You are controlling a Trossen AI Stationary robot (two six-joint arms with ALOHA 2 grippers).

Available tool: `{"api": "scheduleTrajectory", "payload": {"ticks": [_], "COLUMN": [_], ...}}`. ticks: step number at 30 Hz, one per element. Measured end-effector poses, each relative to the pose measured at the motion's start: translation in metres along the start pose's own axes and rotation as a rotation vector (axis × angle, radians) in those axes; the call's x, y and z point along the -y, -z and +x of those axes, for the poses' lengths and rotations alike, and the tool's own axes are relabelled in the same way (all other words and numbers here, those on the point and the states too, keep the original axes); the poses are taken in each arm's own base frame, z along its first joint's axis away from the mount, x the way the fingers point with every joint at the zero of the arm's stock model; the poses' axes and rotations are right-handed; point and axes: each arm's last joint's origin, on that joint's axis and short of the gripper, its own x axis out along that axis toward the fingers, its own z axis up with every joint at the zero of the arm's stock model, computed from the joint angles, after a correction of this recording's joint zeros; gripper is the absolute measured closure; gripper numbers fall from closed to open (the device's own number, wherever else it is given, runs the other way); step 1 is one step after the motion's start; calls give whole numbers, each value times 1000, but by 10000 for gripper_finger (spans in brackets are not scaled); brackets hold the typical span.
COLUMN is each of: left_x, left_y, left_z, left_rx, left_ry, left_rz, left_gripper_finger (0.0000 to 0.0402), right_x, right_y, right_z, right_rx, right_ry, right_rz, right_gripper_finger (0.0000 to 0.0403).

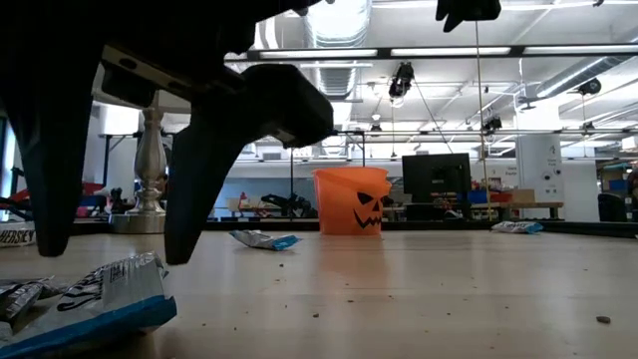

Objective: Organize candy in baskets
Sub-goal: Put the white chocolate into the purple bucket

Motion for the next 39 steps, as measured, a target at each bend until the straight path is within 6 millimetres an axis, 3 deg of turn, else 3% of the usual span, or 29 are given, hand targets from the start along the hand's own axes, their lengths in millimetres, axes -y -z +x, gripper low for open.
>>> {"api": "scheduleTrajectory", "payload": {"ticks": [13, 24, 33, 39], "left_x": [-4, -5, -6, -14], "left_y": [2, 3, 12, 14], "left_z": [17, 17, 7, -15], "left_rx": [-40, -47, -128, -93], "left_ry": [8, 23, 42, 23], "left_rz": [14, -20, -66, -122], "left_gripper_finger": [253, 331, 363, 364], "right_x": [0, 0, 0, 0], "right_y": [0, 0, 0, 0], "right_z": [0, 0, 0, -1], "right_rx": [0, 0, 0, 2], "right_ry": [0, 1, 1, 0], "right_rz": [0, -17, -20, -21], "right_gripper_finger": [277, 277, 277, 277]}}
